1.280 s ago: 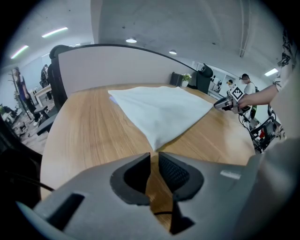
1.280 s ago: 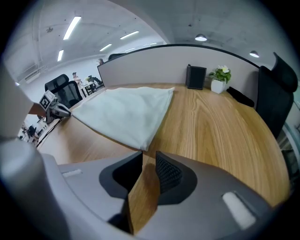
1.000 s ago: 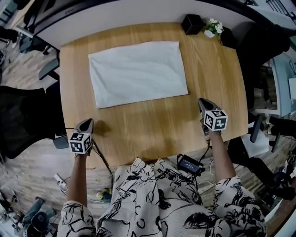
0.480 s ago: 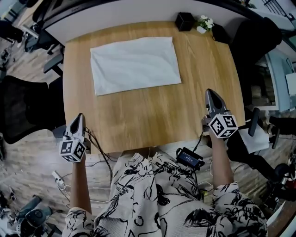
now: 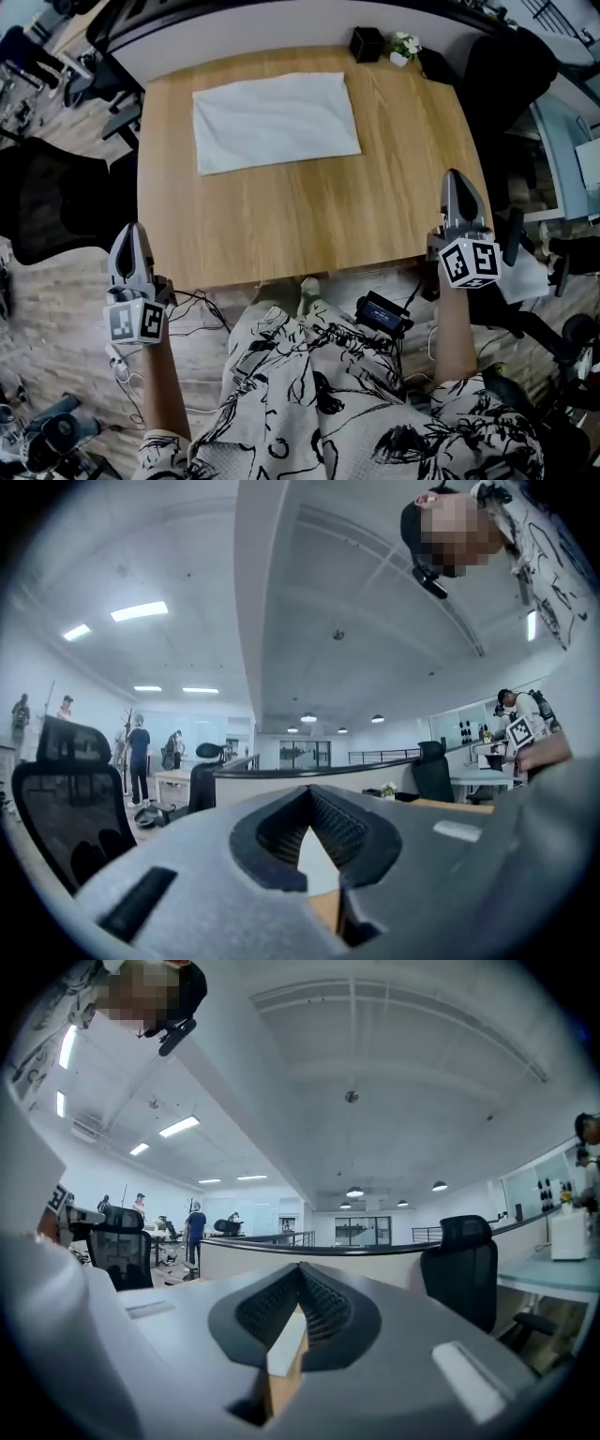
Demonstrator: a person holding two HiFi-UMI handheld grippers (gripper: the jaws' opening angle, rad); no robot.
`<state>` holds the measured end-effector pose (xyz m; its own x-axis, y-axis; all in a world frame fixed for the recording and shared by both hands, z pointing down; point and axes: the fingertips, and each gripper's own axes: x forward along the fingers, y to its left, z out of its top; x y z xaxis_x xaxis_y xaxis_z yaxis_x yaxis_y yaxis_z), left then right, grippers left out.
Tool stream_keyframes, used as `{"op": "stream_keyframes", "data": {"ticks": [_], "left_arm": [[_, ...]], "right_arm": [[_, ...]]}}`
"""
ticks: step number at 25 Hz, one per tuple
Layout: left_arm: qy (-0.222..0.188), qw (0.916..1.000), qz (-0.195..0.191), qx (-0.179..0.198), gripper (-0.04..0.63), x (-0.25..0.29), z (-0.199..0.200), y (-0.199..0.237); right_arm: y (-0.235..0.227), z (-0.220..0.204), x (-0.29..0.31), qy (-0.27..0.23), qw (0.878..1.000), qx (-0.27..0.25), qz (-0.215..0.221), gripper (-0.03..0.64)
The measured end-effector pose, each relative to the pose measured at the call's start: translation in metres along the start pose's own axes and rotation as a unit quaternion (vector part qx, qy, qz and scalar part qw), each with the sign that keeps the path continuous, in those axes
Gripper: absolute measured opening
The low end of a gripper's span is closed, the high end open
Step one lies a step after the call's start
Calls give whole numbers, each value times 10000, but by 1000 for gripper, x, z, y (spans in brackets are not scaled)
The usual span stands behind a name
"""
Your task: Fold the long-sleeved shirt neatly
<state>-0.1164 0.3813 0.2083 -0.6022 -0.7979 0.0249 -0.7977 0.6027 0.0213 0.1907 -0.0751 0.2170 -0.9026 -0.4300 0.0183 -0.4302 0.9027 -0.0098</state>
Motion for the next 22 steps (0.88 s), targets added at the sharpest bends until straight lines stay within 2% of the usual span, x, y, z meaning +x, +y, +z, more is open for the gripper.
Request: {"op": "stream_keyframes", "data": {"ticks": [3, 5, 10, 13, 15, 18, 22], "left_arm": [[-597, 9977, 89, 304, 3, -25, 30, -10], [-778, 9951, 157, 594, 2, -39, 44, -18], [-986, 9890, 306, 1055, -2, -60, 71, -21], [-849, 9881, 231, 1264, -2, -65, 72, -20], [-848, 9873, 360, 1295, 2, -66, 73, -15], [-1029, 9878, 458, 1074, 2, -68, 80, -8], [-917, 9904, 554, 869, 0, -70, 83, 3]], "right_arm": [[0, 17, -16, -293, 9994, -161, -55, 6], [2, 26, -28, -444, 9987, -247, -24, 6], [16, 47, -49, -651, 9969, -427, 88, 6], [26, 57, -64, -696, 9959, -539, 211, 6], [28, 65, -75, -710, 9954, -599, 242, 6], [23, 76, -89, -784, 9949, -635, 90, 6], [15, 84, -107, -828, 9963, -168, -160, 6]]}}
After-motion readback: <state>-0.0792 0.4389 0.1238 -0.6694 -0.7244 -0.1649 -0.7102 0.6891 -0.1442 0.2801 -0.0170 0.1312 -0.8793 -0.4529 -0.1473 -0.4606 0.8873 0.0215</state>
